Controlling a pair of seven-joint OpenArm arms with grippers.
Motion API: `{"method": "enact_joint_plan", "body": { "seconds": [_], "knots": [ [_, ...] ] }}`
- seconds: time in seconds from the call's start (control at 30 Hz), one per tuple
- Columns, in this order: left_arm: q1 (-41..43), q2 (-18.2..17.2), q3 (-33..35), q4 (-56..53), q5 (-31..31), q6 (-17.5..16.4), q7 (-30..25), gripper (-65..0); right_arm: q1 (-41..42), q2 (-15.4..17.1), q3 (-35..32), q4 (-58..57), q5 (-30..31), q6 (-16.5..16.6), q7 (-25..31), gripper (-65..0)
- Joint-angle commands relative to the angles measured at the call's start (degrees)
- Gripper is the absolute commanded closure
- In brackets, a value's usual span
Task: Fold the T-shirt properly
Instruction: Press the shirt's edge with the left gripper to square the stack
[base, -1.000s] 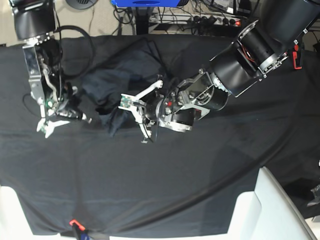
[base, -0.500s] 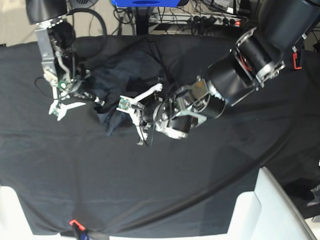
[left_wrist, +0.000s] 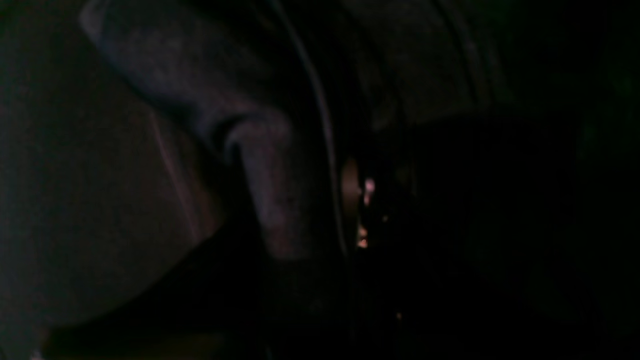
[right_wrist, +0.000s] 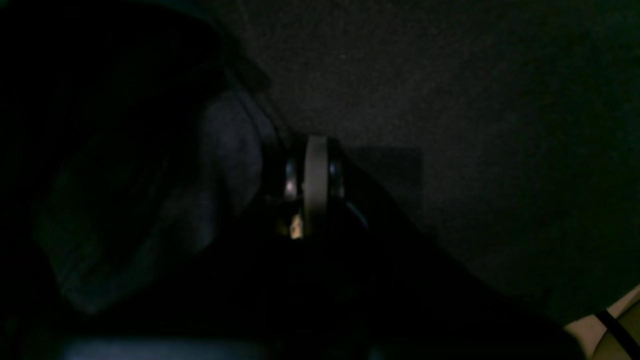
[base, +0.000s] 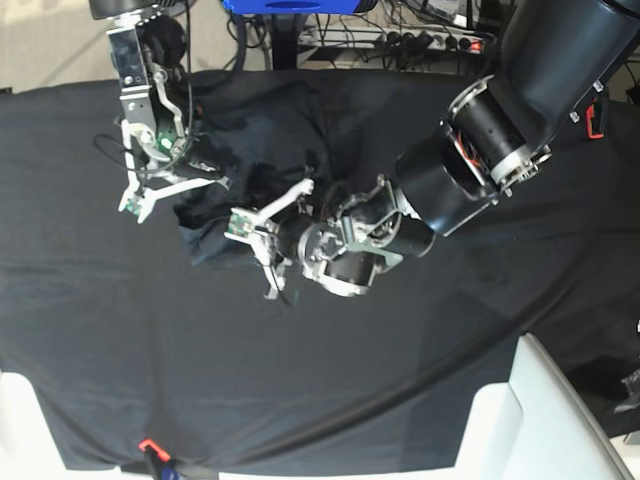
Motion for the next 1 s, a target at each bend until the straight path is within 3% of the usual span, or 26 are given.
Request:
{"method": "enact_joint_plan", "body": {
  "seconds": [0.0, 0.3, 0.5, 0.83, 0.97],
  "knots": [
    [-2.2, 1.1, -0.2, 0.4, -0.1, 0.5, -1.1, 0.0, -1.5, -1.1, -0.3, -0.1, 2.6, -0.1, -4.5, 0.0],
    [-5.0, 4.6, -0.2, -5.8, -0.1, 0.5, -7.0, 0.0, -4.3, -1.8, -0.2, 2.9, 2.7, -0.2, -4.4, 0.0],
    [-4.9, 6.3, -0.1, -7.2, -0.1, 0.5, -7.9, 0.0, -5.4, -2.5, 0.1, 4.6, 2.7, -0.2, -4.5, 0.0],
    [-4.9, 4.0, -0.1, -7.2, -0.1, 0.5, -7.5, 0.0, -4.5, -2.0, 0.2, 4.2, 2.6, -0.2, -4.5, 0.0],
    [-4.4, 3.2, -0.5, -7.2, -0.1, 0.5, -7.2, 0.0, -3.2, -0.2, 0.2, 2.8, 2.6, -0.2, -4.7, 0.0]
  ]
}}
